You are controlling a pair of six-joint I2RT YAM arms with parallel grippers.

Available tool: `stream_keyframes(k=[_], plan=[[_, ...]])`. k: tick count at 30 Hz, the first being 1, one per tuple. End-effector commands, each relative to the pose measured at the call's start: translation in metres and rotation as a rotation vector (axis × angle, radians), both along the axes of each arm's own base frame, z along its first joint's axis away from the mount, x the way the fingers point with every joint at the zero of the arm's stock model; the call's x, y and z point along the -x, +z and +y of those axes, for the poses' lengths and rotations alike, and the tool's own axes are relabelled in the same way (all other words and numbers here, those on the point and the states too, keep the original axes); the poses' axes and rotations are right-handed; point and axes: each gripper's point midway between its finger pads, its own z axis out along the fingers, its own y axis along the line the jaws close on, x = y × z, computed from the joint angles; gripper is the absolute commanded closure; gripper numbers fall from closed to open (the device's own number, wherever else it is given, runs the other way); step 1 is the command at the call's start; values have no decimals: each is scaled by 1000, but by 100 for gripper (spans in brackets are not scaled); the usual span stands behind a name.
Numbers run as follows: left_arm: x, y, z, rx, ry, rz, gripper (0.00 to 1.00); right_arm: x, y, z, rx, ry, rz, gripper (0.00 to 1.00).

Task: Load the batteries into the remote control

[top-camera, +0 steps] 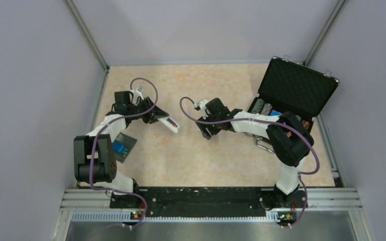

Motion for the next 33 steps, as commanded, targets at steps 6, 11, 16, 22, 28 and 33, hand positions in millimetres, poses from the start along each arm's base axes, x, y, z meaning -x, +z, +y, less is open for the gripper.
stream_keyframes(k=[6,11,16,22,28,33], plan=[[-22,3,11,19,18,7,100,-9,-2,20,60,90,-78,44],[-23,0,11,30,8,17,100,-8,-9,18,78,69,-52,62],[-22,-2,10,38,-1,22,100,-5,-9,17,79,42,-24,78],[-17,-6,7,56,-24,32,100,-8,14,20,40,5,-39,82],[-8,-1,-8,96,-79,-1,100,11,58,25,-63,47,-33,82],[-8,3,-34,71,-132,-78,100,32,104,25,-193,58,-41,82]])
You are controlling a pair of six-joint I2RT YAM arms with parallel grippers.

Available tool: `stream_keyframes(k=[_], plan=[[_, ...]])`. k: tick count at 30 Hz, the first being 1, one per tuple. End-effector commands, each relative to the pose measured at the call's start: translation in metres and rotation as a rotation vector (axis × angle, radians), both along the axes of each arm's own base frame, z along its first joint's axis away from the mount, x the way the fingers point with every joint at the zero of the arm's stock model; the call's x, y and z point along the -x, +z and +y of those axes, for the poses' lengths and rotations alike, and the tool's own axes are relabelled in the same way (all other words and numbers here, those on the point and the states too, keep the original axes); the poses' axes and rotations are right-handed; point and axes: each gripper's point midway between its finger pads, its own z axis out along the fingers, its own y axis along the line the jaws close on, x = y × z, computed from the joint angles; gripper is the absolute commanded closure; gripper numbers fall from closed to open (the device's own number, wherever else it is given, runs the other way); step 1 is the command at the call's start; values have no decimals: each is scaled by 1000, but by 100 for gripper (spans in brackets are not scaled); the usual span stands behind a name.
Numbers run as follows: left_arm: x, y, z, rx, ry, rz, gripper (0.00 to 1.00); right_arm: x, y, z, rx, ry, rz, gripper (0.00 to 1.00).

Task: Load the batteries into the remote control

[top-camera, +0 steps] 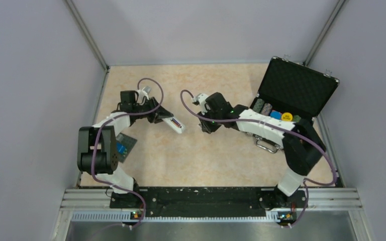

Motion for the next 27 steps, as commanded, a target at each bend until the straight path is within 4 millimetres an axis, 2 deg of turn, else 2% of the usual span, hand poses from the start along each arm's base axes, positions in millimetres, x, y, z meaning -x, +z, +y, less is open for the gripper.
stream_keyframes(k=[1,7,10,14,19,27], plan=[[0,15,-28,5,-70,-126,100,18,74,10,-187,32,-69,82],[3,33,-61,68,-76,-225,100,40,116,7,-256,100,-176,81],[6,42,-79,66,-85,-273,100,48,124,7,-258,137,-215,81],[9,46,-98,48,-81,-292,100,55,127,6,-255,130,-228,81],[16,48,-112,55,-87,-280,100,59,120,4,-233,83,-199,82],[25,44,-119,41,-97,-267,100,52,107,8,-179,28,-174,82]])
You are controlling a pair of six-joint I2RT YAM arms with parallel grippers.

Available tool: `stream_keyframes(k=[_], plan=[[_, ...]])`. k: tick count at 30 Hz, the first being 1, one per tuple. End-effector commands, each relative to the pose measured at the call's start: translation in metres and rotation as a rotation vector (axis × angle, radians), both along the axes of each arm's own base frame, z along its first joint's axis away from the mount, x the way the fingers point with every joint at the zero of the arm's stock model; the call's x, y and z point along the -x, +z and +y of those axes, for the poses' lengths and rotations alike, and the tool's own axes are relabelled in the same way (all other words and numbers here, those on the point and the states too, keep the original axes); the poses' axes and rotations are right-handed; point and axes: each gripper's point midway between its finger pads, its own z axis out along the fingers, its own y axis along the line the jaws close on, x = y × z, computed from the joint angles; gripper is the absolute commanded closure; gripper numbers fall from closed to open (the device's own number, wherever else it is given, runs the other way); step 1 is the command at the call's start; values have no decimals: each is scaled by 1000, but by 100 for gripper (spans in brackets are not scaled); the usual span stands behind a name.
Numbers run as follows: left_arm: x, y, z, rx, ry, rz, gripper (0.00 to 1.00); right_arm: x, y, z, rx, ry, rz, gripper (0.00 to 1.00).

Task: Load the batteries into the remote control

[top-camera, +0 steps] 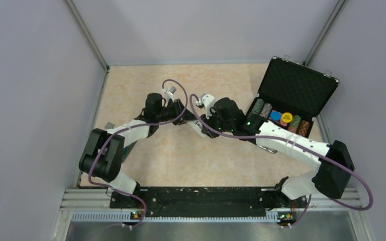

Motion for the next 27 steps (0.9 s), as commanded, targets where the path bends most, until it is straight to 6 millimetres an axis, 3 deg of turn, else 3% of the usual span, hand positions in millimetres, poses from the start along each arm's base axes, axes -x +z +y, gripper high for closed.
stream_keyframes(k=[1,8,27], plan=[[-1,25,-2,26,13,-85,100,-4,-2,6,22,-42,10,82],[2,25,-4,24,6,-89,100,-13,-15,7,53,-100,26,84],[9,17,-6,12,-29,-68,100,-23,-9,14,7,-140,-5,85]])
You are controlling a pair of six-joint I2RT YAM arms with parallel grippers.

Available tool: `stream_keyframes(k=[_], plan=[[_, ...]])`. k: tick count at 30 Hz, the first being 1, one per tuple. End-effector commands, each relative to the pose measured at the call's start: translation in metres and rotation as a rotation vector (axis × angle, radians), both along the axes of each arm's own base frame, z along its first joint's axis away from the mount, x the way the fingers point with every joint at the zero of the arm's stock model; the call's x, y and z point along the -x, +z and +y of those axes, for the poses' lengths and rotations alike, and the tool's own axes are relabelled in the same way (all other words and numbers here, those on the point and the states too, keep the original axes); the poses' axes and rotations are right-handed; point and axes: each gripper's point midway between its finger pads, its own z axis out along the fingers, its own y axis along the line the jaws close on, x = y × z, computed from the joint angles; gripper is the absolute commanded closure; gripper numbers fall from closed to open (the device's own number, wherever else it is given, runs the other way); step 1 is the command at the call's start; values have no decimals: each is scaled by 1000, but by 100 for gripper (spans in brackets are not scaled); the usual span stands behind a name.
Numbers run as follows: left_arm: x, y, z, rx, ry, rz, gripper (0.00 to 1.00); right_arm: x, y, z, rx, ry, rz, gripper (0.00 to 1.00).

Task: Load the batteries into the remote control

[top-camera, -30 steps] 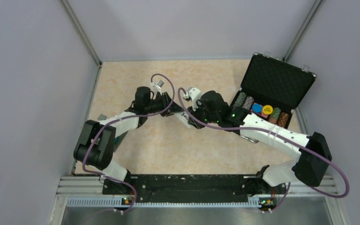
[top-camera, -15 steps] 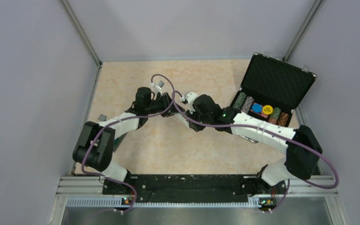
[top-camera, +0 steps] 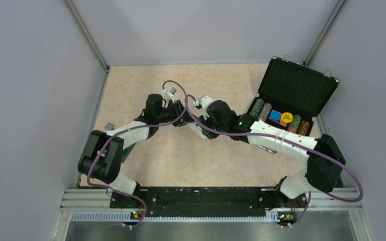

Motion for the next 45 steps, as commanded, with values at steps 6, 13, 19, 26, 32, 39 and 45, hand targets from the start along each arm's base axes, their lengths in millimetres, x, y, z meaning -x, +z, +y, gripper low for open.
stream_keyframes(k=[6,13,19,26,32,39,45], plan=[[4,16,-4,23,-48,-66,100,-10,26,20,-91,-1,-60,85],[6,20,-5,24,-55,-75,100,-10,18,21,-82,2,-44,85],[7,23,-7,26,-66,-80,100,-8,14,21,-81,2,-33,85],[8,24,-7,24,-69,-80,100,-5,10,22,-80,12,-18,85],[9,24,-9,25,-80,-77,100,-4,5,22,-76,16,-8,85],[7,26,-9,16,-83,-82,100,-3,1,20,-64,13,-3,85],[7,24,-10,14,-91,-75,100,-1,-6,15,-48,7,6,85]])
